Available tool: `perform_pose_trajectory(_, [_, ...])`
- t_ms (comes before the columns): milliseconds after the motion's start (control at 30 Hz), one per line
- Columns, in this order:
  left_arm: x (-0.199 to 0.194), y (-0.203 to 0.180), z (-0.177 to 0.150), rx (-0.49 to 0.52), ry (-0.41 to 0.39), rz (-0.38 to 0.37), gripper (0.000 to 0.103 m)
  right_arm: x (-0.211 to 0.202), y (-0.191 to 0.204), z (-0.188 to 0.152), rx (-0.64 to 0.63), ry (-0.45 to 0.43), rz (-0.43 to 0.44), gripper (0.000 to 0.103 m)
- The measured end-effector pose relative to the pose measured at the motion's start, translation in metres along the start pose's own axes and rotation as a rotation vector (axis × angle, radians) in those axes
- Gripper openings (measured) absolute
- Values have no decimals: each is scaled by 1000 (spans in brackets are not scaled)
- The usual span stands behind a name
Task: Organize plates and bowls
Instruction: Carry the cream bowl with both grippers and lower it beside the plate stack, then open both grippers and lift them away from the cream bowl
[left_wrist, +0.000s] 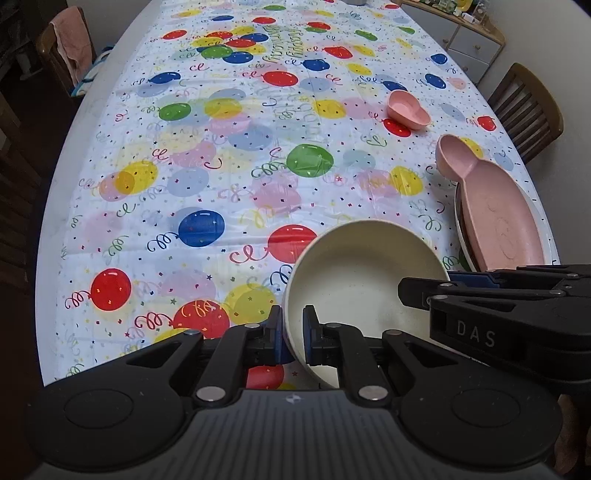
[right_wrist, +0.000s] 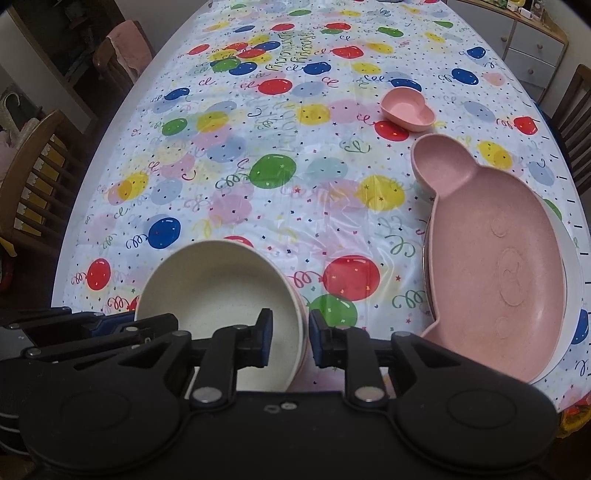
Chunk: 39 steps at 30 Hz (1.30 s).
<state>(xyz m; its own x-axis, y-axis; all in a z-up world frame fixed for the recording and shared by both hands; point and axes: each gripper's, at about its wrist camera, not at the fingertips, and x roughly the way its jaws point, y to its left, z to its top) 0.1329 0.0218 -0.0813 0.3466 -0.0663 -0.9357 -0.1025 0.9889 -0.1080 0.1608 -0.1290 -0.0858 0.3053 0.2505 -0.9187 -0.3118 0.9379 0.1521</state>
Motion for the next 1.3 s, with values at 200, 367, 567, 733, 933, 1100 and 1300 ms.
perform_pose_trajectory(200, [-14,4,2,15,-23,-5,11,-14,4,1,-11,-25,7,32])
perform_pose_trajectory(367, [-27,6,4,33,-58,-16,11,-26,9,2,-30,-54,14,41])
perform_pose_trajectory(567, [-45,4,8,59,-108,-28,11,-44,13,2,-41,-92,23,48])
perform_pose_trajectory(733, [-58,-2,16,86,-155,-36,11,-63,12,4,-46,-141,29,57])
perform_pose_trajectory(933, [-69,-11,30,94,-197,-54,12,-82,4,12,-46,-199,35,62])
perform_pose_trajectory(1100, [-74,-20,44,92,-228,-53,22,-94,-9,23,-37,-237,42,65])
perform_pose_trajectory(1300, [-76,-36,67,83,-278,-31,55,-103,-27,42,-42,-274,57,71])
